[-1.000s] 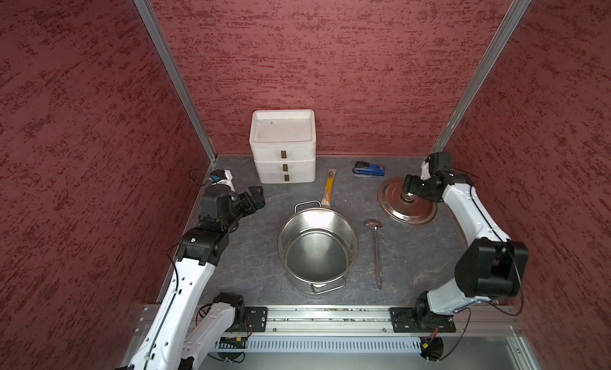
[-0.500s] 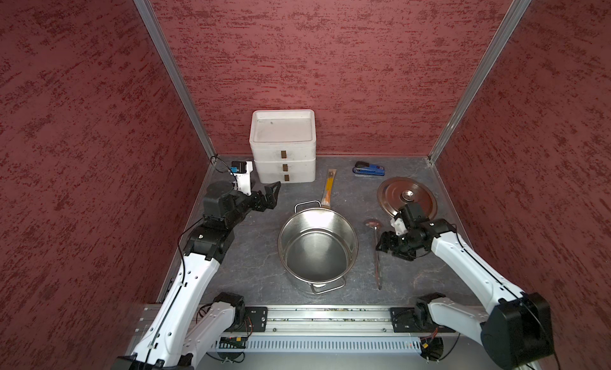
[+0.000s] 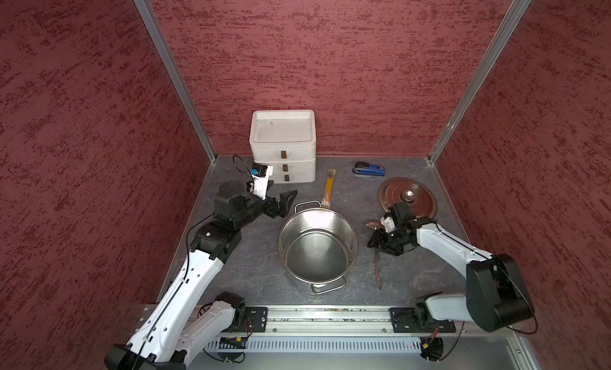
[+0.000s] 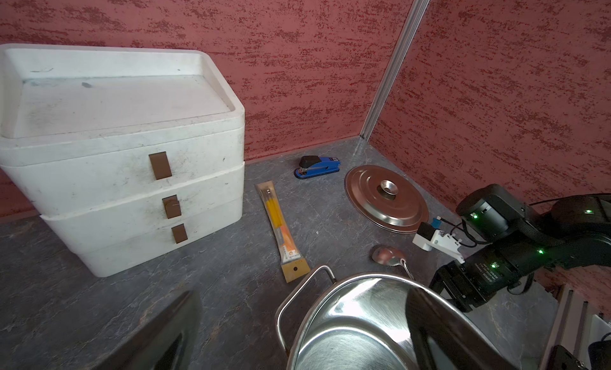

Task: Stir the soup with a spoon
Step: Pick up the spoon from the center of the board.

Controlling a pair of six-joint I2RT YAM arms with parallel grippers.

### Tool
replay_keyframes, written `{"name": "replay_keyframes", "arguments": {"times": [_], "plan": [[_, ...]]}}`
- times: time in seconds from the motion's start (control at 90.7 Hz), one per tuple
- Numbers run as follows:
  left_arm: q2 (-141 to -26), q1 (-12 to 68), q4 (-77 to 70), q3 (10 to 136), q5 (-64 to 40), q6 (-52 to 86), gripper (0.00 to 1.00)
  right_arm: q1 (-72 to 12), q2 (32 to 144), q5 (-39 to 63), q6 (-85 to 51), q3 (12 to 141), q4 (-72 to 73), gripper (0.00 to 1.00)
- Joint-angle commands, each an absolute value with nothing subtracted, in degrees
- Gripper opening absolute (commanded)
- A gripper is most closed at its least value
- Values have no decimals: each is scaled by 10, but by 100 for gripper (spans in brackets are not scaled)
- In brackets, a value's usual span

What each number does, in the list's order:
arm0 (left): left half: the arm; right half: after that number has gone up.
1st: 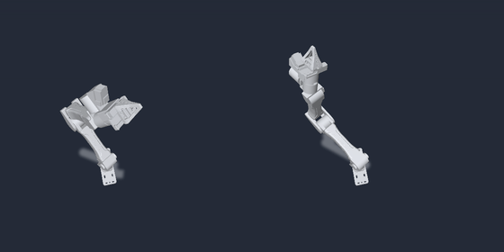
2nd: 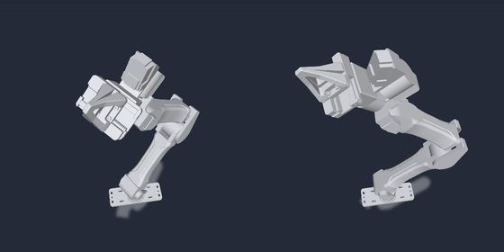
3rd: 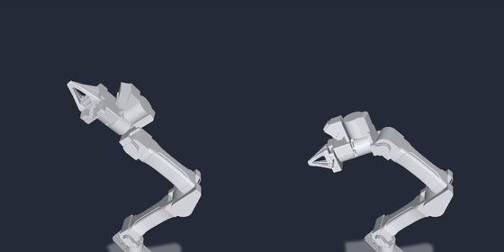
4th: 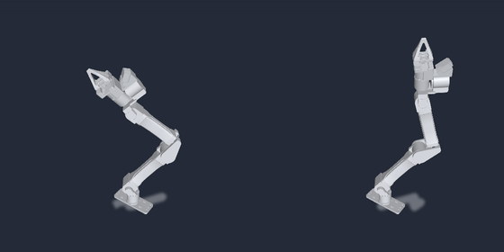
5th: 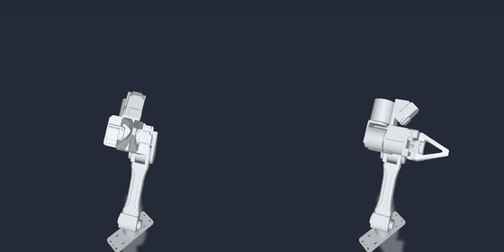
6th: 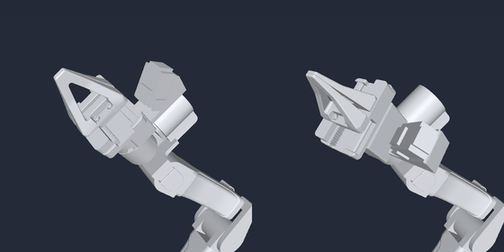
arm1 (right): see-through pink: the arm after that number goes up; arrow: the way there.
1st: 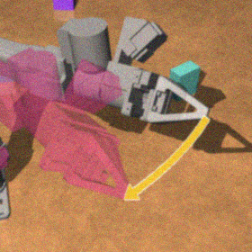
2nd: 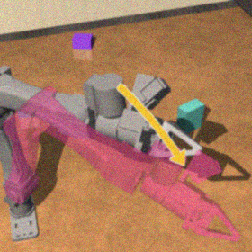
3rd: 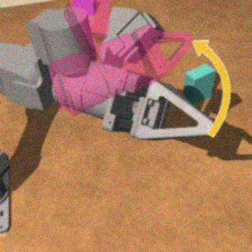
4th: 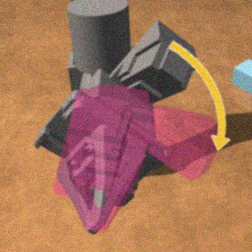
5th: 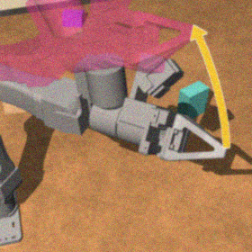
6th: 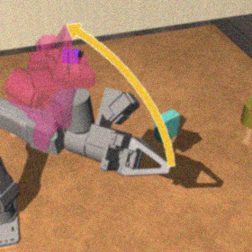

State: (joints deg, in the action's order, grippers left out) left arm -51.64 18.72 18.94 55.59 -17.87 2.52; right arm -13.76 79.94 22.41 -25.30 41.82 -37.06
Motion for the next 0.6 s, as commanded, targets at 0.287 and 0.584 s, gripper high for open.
{"name": "replay_keyframes", "arguments": {"times": [0.287,0.584], "plan": [[-460,193,257,571,-152,0,100,-133,867,203,-221,437,-321,33],[-461,222,265,572,-201,-99,100,-123,822,181,-200,478,-378,0]]}}
